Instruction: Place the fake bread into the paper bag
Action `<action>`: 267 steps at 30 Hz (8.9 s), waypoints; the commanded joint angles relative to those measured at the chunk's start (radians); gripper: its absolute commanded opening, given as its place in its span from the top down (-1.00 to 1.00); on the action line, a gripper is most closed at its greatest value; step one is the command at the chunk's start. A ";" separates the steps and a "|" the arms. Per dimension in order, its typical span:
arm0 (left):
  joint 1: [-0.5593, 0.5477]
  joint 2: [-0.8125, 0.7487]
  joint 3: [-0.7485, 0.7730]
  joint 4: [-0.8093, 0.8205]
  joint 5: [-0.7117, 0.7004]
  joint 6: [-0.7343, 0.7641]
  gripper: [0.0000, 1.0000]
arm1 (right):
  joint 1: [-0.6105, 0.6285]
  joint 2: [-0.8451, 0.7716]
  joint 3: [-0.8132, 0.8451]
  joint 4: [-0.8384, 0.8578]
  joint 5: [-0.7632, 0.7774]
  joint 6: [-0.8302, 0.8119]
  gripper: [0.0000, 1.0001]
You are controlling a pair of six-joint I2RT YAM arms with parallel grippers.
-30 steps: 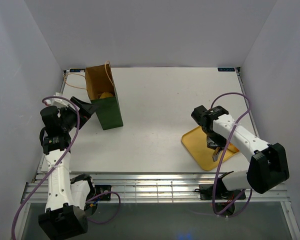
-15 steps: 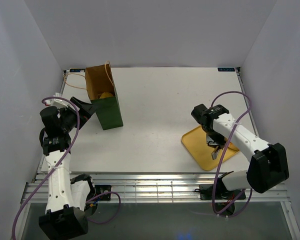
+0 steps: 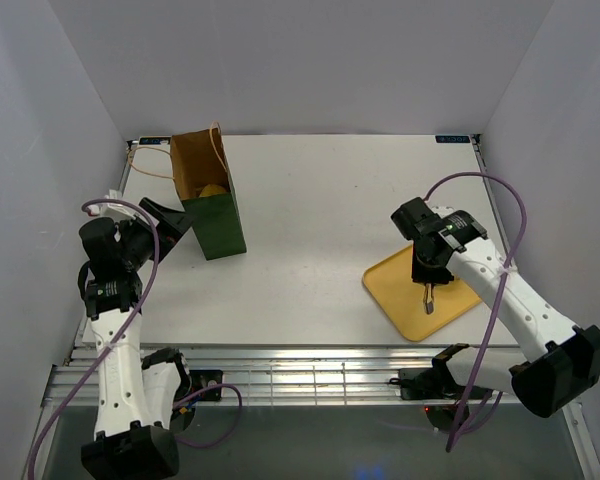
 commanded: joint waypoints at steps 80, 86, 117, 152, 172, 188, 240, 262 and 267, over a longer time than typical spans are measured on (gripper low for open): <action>-0.003 -0.153 0.174 -0.334 -0.296 0.050 -0.96 | 0.199 0.495 0.704 1.321 -1.244 0.155 0.85; -0.003 -0.159 0.166 -0.331 -0.291 0.047 -0.96 | 0.219 0.568 0.738 1.293 -1.203 0.150 0.85; -0.003 -0.169 0.152 -0.348 -0.265 0.053 -0.96 | 0.270 0.710 0.865 0.972 -0.922 -0.032 0.55; -0.003 -0.176 0.126 -0.334 -0.273 0.058 -0.96 | 0.284 0.820 1.040 0.906 -0.821 -0.140 0.10; -0.003 -0.197 0.083 -0.323 -0.245 0.045 -0.96 | 0.379 0.086 0.365 0.888 -0.576 -0.349 0.11; -0.003 -0.156 0.077 -0.305 -0.055 0.016 -0.96 | 0.342 -0.059 -0.072 0.802 0.021 -0.155 0.12; -0.376 -0.019 -0.063 -0.031 -0.207 -0.103 -0.96 | 0.210 0.529 -0.221 1.272 -0.267 -0.091 -0.20; -0.469 -0.094 -0.116 -0.018 -0.132 -0.179 -0.96 | 0.204 0.274 -0.345 1.259 -0.279 -0.108 -0.80; -0.469 -0.139 -0.153 0.023 -0.081 -0.182 -0.96 | 0.204 0.125 -0.437 1.320 -0.318 -0.132 -0.80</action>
